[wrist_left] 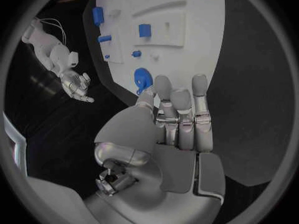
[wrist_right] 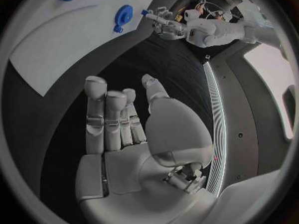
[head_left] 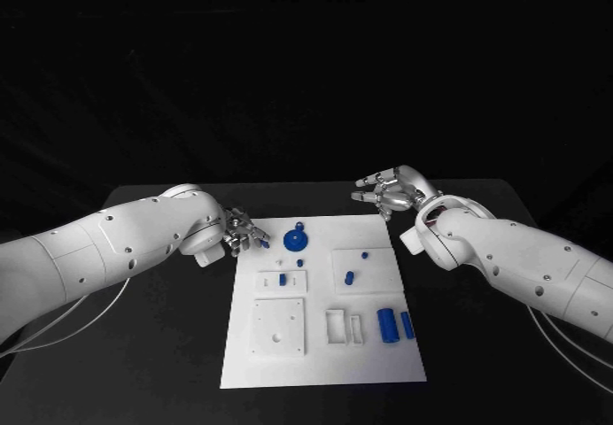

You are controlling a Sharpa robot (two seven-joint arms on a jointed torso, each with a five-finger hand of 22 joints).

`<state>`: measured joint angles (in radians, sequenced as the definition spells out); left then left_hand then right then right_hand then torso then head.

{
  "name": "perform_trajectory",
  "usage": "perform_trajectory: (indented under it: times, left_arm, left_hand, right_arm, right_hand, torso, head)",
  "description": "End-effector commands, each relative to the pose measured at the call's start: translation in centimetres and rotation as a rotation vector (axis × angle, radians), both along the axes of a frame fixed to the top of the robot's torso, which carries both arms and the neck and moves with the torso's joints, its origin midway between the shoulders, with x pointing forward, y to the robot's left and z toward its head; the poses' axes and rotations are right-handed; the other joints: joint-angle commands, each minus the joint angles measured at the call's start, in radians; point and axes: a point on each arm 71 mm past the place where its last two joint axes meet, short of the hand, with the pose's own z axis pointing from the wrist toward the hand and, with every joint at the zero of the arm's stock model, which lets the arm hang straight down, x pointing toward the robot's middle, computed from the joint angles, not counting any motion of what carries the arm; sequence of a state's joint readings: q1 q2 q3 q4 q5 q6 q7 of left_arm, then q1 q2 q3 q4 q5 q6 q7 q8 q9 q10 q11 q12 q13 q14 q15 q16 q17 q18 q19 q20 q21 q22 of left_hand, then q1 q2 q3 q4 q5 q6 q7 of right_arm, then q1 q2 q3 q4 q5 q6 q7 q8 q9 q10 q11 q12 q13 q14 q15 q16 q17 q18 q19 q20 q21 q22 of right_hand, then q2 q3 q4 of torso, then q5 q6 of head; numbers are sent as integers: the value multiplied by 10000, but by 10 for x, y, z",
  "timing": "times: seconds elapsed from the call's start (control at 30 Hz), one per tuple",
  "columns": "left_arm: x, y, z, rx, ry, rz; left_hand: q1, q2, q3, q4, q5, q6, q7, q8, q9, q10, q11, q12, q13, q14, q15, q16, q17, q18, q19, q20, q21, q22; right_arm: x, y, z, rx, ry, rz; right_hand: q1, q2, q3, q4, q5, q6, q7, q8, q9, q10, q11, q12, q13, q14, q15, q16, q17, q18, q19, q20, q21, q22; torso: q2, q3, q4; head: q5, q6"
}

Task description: Assemble the parts on the task board

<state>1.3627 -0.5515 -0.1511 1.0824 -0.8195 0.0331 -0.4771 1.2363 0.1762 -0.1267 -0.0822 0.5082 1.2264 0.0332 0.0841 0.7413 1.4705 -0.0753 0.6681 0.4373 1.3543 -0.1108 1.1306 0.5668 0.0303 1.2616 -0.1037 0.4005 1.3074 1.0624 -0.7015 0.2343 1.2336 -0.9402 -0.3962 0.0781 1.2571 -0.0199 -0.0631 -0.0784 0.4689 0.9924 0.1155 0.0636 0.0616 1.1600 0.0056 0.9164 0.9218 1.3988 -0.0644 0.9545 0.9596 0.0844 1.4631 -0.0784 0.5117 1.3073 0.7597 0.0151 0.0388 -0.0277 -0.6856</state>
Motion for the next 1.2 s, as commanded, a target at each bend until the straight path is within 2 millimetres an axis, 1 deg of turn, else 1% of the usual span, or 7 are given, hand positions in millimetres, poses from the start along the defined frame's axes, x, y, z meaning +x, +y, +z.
perform_trajectory:
  times: [0.03,0.13,0.4,0.5,0.73,0.87,1.2]
  left_arm:
    - [-4,0,3,-151,-360,285]
    - [-9,2,3,-83,-420,190]
    - [-27,9,4,116,-395,-138]
    - [-34,10,4,208,-288,-330]
    - [-46,9,3,463,-61,-786]
    - [-51,8,1,556,-3,-953]
    - [-66,2,-7,934,85,-1505]
  left_hand:
    - [-72,-76,986,-1088,133,652,-542,-88,-46,414,-76,42,-30,63,-3,-41,28,121,74,-24,51,192]
    - [-141,-97,1045,-1196,189,696,-550,-107,-107,415,-79,80,-73,114,-5,-82,71,127,79,-26,89,191]
    - [-164,-125,1064,-1264,284,752,-561,-104,-140,426,-98,126,-96,157,-9,-99,103,145,89,-7,113,188]
    - [-194,-132,1080,-1316,306,781,-562,-117,-196,425,-99,157,-132,179,-6,-121,145,171,83,18,134,187]
    - [-199,-139,1085,-1352,329,801,-565,-118,-219,426,-102,177,-149,182,-1,-126,172,183,77,34,149,189]
    - [-201,-139,1086,-1357,335,805,-566,-118,-223,427,-103,179,-152,184,-1,-125,177,185,77,35,152,189]
    - [-217,-144,1093,-1392,372,832,-570,-118,-247,427,-109,202,-167,201,-2,-129,203,195,77,42,172,189]
  right_arm:
    - [0,1,0,13,-13,149]
    - [-1,0,0,9,-13,134]
    - [-1,-2,0,-7,-9,92]
    - [-1,-3,0,-12,-6,77]
    - [-2,-4,-2,-18,14,63]
    - [-2,-4,-2,-19,28,59]
    - [-3,-5,-4,-25,52,40]
  right_hand:
    - [-103,-18,18,66,65,54,1,-14,8,-22,2,28,-1,-10,7,31,8,140,94,-32,42,595]
    - [-92,-26,23,71,85,60,1,-13,8,-19,-1,33,3,-9,7,33,11,140,96,-34,48,596]
    - [-92,-26,23,71,85,60,1,-13,8,-19,-1,33,3,-9,7,33,11,140,96,-34,48,596]
    - [-92,-26,23,71,85,60,1,-13,8,-19,-1,33,3,-9,7,33,11,140,96,-34,48,596]
    - [-92,-26,23,71,85,60,1,-13,8,-19,-1,33,3,-9,7,33,11,140,96,-34,48,596]
    - [-92,-26,23,71,85,60,1,-13,8,-19,-1,33,3,-9,7,33,11,140,96,-34,48,596]
    - [-75,-45,39,101,87,67,0,-12,9,-11,-2,34,5,-3,5,31,10,139,97,-34,54,596]
  torso:
    - [12,-2,-27]
    - [15,4,-24]
    - [11,7,-15]
    - [8,2,-6]
    - [16,-7,-26]
    - [17,2,-25]
    - [27,6,-23]
  head:
    - [22,13]
    - [30,10]
    - [33,-16]
    - [45,-37]
    - [99,-52]
    - [98,-53]
    - [105,-97]
